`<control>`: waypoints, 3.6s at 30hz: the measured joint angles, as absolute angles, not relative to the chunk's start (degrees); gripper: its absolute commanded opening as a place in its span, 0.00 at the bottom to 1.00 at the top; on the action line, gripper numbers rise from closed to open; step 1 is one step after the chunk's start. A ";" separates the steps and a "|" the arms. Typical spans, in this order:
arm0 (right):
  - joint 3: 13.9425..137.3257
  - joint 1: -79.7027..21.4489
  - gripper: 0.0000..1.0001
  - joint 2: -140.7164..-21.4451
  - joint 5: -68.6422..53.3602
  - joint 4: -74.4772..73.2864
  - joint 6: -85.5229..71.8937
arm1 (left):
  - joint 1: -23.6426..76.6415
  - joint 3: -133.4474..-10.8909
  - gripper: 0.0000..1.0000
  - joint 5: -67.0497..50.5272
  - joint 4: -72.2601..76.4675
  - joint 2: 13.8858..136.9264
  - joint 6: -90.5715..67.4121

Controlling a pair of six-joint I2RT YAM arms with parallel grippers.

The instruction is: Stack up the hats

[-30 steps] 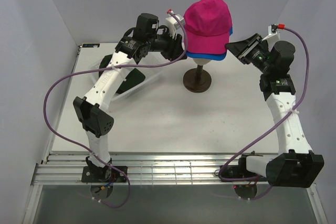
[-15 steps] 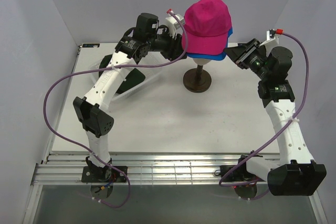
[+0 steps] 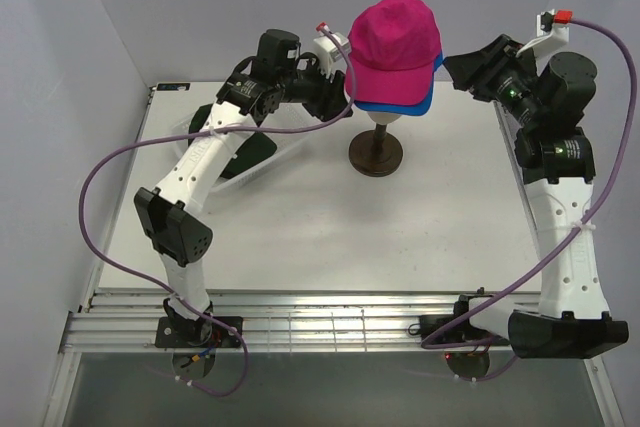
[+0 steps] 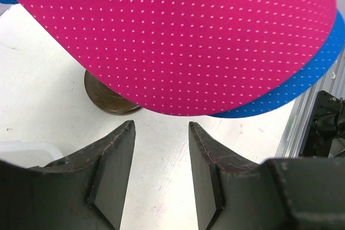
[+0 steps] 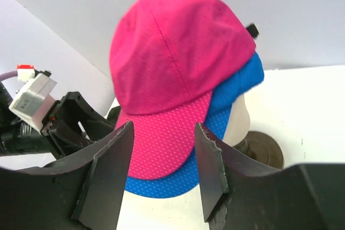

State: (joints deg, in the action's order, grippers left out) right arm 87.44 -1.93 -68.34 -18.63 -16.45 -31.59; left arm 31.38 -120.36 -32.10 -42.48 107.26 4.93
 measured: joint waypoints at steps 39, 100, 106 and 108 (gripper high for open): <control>86.32 -4.51 0.50 -75.29 -13.37 -15.35 -31.70 | 30.48 -131.79 0.62 -24.99 -42.33 110.04 5.58; 131.28 -10.35 0.90 -105.47 -15.38 -17.52 -20.08 | 13.96 -121.47 0.89 -21.50 -44.27 104.14 8.67; 131.70 -10.35 0.89 -103.04 -13.06 -14.87 -19.79 | 1.13 -117.56 0.91 -19.92 -44.03 104.14 10.46; 130.72 -10.35 0.90 -100.90 -12.47 -13.91 -19.42 | -2.76 -114.52 0.88 -17.39 -43.18 104.64 11.77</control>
